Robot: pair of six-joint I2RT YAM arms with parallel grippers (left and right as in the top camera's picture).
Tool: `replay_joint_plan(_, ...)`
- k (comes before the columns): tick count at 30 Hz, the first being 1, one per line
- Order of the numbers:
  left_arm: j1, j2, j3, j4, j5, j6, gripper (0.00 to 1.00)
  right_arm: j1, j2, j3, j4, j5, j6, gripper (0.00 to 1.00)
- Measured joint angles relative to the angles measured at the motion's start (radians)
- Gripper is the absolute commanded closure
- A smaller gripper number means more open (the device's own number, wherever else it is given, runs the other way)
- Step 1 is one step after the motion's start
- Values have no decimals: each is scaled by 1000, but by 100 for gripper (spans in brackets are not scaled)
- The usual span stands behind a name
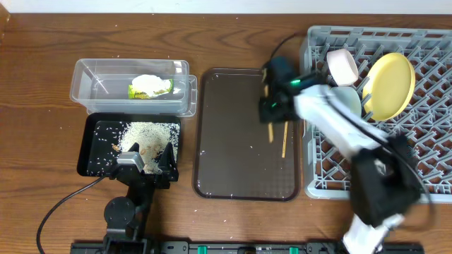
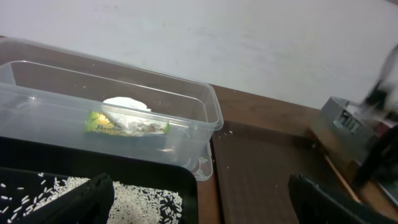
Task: Sort waste into correct bins and load items into the dishwasher rack
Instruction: 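Grasp one wooden chopstick and carry it into the rack, then return right gripper to the brown tray for the second chopstick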
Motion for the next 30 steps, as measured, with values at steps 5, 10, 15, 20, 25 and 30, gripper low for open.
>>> replay_joint_plan(5,0,0,0,0,0,0,8,-151,-225,33,2,-3,-139,99)
replay_joint_plan(10,0,0,0,0,0,0,8,-261,-241,42,-30,4,-212,99)
replay_joint_plan(15,0,0,0,0,0,0,8,-270,-145,27,-82,37,-257,71)
replay_joint_plan(20,0,0,0,0,0,0,8,-265,-117,11,-115,101,-236,66)
replay_joint_plan(25,0,0,0,0,0,0,8,-171,-167,11,-108,70,-233,59)
replay_joint_plan(30,0,0,0,0,0,0,8,-7,-177,8,-109,74,-200,54)
